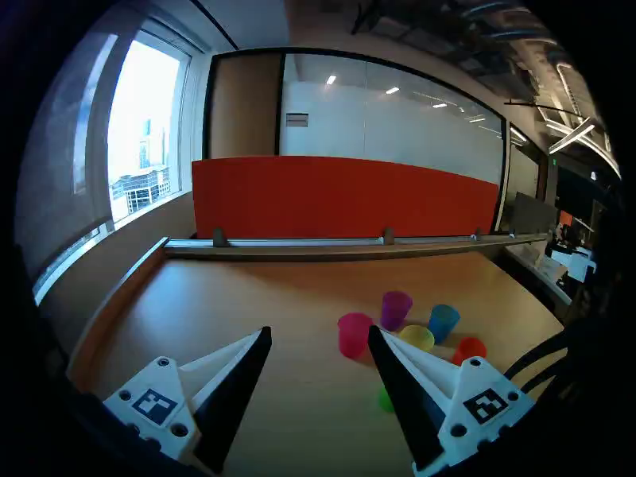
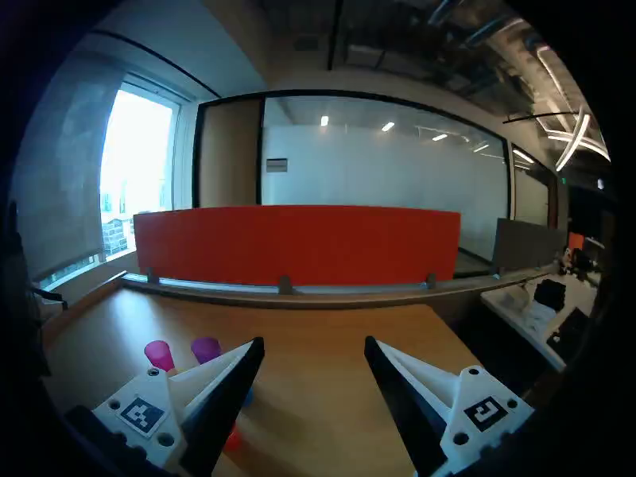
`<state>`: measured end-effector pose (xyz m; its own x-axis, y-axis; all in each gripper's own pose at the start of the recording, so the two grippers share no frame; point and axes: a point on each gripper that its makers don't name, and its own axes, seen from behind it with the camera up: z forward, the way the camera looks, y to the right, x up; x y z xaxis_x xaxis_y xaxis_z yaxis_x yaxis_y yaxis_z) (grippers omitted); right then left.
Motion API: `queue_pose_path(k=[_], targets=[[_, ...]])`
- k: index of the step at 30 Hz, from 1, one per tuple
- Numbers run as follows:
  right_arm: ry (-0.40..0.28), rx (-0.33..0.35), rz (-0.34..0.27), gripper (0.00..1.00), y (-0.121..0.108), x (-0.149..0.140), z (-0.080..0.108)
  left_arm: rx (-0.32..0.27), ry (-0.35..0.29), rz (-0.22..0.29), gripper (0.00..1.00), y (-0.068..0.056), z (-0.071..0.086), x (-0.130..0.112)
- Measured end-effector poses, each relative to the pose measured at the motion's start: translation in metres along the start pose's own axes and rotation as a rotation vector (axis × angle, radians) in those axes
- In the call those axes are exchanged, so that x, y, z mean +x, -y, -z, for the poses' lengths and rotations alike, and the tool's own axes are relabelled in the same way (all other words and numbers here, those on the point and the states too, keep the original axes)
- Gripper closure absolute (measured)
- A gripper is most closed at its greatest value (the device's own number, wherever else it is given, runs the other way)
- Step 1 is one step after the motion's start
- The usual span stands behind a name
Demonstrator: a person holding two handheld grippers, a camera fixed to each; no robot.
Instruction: Pour water
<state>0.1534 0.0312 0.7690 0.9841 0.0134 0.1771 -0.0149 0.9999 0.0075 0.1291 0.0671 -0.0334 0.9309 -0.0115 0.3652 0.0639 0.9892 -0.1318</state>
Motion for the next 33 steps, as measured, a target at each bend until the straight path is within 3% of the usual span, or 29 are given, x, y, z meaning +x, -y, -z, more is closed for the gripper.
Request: queue_pose_path(k=[10,20,26,33], targets=[[-0.079,-0.027,-0.01,0.02,0.0,0.024,0.0,0.027,-0.103,-0.005,0.1,0.01,-0.003,0.036],[-0.095,-0.056,-0.025,0.02,0.004,0.036,-0.002,0.049,-0.189,-0.024,0.1,0.022,-0.003,0.061],[-0.1,-0.068,-0.017,0.02,0.009,0.044,0.0,0.059,-0.219,-0.021,0.1,0.029,-0.008,0.061],[-0.103,-0.077,-0.012,0.01,0.011,0.043,-0.003,0.076,-0.236,-0.018,0.1,0.038,-0.02,0.04]])
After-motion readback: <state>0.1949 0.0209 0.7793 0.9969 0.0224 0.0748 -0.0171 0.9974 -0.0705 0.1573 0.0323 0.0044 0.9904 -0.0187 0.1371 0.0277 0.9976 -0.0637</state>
